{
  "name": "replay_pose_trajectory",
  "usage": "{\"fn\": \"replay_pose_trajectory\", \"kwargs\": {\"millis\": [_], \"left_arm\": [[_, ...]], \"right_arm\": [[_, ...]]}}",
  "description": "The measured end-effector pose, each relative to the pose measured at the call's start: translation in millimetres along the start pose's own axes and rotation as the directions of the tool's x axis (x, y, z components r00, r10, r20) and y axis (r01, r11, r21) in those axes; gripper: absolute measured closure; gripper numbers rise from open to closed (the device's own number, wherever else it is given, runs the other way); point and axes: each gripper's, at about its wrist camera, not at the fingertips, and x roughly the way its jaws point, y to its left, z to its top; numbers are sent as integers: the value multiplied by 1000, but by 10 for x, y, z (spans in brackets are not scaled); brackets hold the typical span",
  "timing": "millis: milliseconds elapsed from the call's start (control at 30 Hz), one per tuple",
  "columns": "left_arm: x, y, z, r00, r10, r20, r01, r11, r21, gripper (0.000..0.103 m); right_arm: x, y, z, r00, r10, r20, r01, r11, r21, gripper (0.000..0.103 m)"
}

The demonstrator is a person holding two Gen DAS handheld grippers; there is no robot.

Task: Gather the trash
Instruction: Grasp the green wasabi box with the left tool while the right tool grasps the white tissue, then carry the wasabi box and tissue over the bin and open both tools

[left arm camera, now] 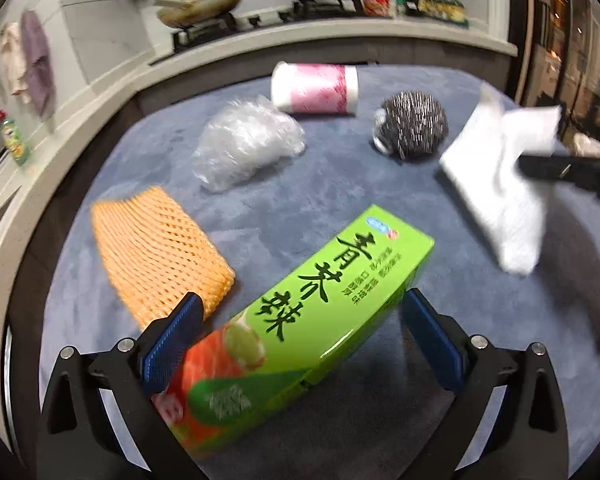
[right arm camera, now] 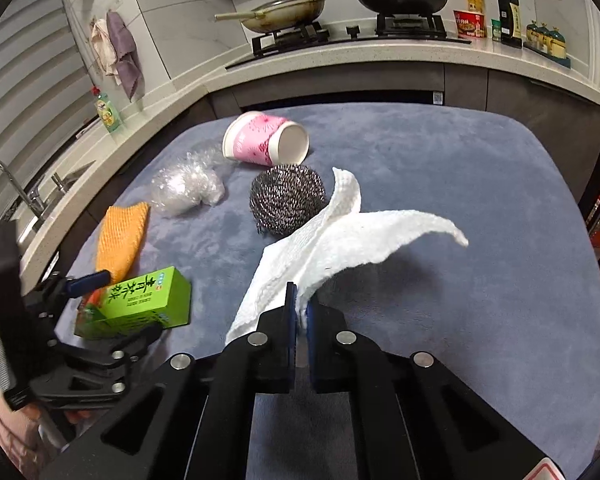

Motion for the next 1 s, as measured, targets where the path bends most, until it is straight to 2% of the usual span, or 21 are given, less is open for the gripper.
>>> {"fn": "replay_pose_trajectory", "kwargs": {"millis": [100,167,233,267,333,400,433,567,800,1000], "left_arm": [[12,-23,13,1000,-20,-3,20,1000,-9,10],[-29,-39,6,999,-52,4,52,998,-44,20],[-78,-84,-22,998,-64,14,65,994,-88,24],[-111,-125,-44,998,-62,20,64,993,-102,32],[-181,-212,-89,997,-66,28,69,989,-128,40],[-230,-302,-136,994,-103,22,106,982,-157,55],[-248,-370,-175,991,-134,9,133,975,-179,65],[-365,-672,-283,994,-109,19,110,977,-185,66],[-518,-1124,-294,989,-148,2,146,974,-174,66],[-737,-1550,-181,980,-199,23,201,969,-143,66]], "right_arm": [[-149,-62,3,1000,-2,15,1,1000,12,99],[-230,-105,-7,1000,-3,25,2,1000,23,99],[-327,-155,-30,999,-5,34,4,999,38,99],[-369,-169,-49,999,-8,35,6,999,42,99],[-441,-215,-88,999,-14,36,13,999,45,98],[-520,-245,-147,999,-27,37,25,999,40,99],[-565,-265,-184,999,-34,37,32,999,39,98],[-737,-360,-322,999,-35,36,33,998,58,98],[-1087,-606,-527,997,-47,56,41,995,94,98],[-1486,-933,-647,992,-86,94,75,990,120,99]]}}
